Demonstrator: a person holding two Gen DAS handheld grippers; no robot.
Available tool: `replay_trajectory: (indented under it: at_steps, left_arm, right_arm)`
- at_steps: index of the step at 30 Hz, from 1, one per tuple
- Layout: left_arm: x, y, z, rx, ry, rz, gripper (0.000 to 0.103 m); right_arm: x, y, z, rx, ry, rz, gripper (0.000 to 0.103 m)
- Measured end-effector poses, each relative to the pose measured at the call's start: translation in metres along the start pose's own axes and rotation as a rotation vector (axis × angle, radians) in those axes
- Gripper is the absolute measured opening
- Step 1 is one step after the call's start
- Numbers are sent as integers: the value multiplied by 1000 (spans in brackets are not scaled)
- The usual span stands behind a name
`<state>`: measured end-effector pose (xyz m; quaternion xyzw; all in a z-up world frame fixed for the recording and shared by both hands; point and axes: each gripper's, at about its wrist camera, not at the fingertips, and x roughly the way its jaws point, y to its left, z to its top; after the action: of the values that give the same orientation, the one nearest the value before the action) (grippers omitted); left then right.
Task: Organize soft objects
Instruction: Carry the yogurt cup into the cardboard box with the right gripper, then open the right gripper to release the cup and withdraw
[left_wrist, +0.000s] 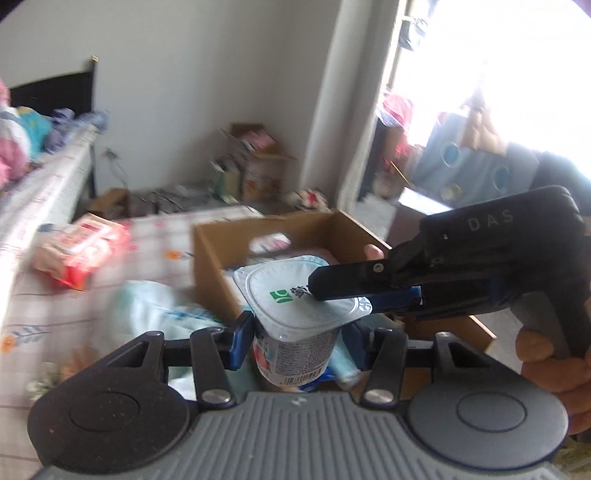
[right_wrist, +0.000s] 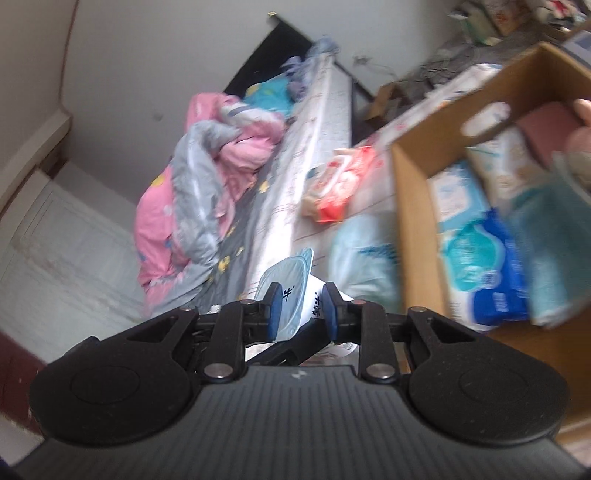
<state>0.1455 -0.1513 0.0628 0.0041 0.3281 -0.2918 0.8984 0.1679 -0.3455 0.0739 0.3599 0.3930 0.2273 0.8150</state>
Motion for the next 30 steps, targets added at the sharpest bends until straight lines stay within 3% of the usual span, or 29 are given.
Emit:
replay_trajectory:
  at_steps: [4,9,12,18,30]
  left_arm:
    - [40,-23,-5,25,112,-42,53]
    - [73,-31,-22,35,250,-54,53]
    - [80,-29,-29,32,284,-68,54]
    - [65,-23,-29,41,252,-55,59]
    - [-7,20,-40,-71,133,6,59]
  right_arm:
    - [-19,-49,4,89,21,-54,24]
    - [-14,-97,0,191,130,-82,24]
    - [0,-115,-4,214,211,-103,26]
    - [36,-155,-13,251,373,-222,33]
    - [58,-154,-7,204,378,-255,36]
